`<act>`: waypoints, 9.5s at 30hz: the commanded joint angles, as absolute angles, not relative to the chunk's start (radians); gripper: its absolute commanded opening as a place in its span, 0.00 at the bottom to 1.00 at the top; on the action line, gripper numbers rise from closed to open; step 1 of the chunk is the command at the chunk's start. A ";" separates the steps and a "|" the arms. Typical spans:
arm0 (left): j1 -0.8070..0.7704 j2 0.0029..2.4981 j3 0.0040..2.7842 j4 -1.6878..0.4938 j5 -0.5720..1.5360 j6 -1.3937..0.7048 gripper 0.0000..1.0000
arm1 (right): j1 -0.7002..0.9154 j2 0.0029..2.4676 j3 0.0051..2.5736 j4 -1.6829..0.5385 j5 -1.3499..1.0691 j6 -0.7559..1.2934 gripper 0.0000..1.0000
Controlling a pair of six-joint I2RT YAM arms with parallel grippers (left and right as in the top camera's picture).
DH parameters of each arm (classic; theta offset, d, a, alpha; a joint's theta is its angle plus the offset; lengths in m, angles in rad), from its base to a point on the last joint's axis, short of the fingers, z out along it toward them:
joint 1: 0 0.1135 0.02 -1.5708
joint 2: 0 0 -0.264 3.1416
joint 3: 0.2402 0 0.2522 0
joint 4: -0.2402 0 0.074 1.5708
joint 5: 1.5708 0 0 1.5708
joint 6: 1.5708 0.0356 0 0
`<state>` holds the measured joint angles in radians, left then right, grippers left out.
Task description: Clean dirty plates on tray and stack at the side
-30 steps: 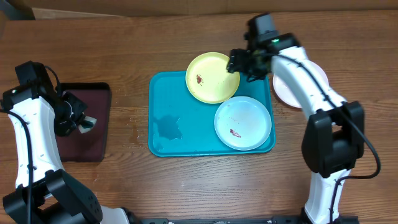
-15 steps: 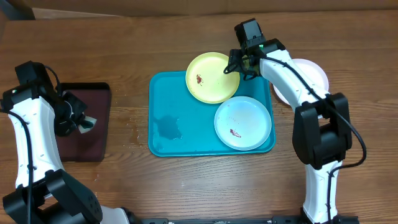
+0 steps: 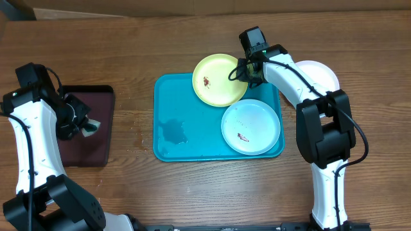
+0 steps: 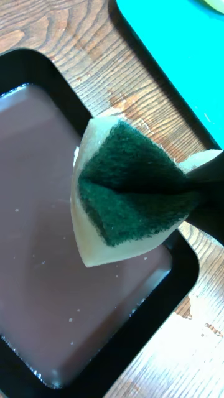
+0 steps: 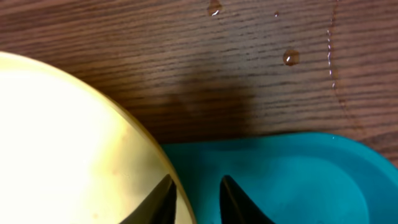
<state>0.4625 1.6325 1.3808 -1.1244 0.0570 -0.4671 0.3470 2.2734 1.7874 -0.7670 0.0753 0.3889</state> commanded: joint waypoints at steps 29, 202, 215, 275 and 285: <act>0.397 1.631 1.377 -1.040 0.391 -0.237 0.04 | 0.431 2.286 1.790 -0.849 -0.226 0.353 0.04; 0.418 1.902 1.953 -1.596 0.123 -0.369 0.05 | 0.992 2.133 2.274 -1.244 0.900 0.278 0.04; 0.418 1.902 1.953 -1.594 0.123 -0.369 0.04 | 0.398 2.134 2.274 -1.317 -0.499 0.375 0.04; 0.411 1.902 1.952 -1.578 0.121 -0.361 0.04 | 0.215 2.138 2.015 -1.575 0.000 0.267 0.61; 0.411 1.902 1.952 -1.581 0.123 -0.358 0.04 | 0.330 2.150 2.015 -1.579 0.088 0.019 0.57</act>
<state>0.4187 1.9240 1.9549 -1.5803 0.1169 -0.3840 0.3168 2.1536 2.0186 -1.5818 0.0532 0.1722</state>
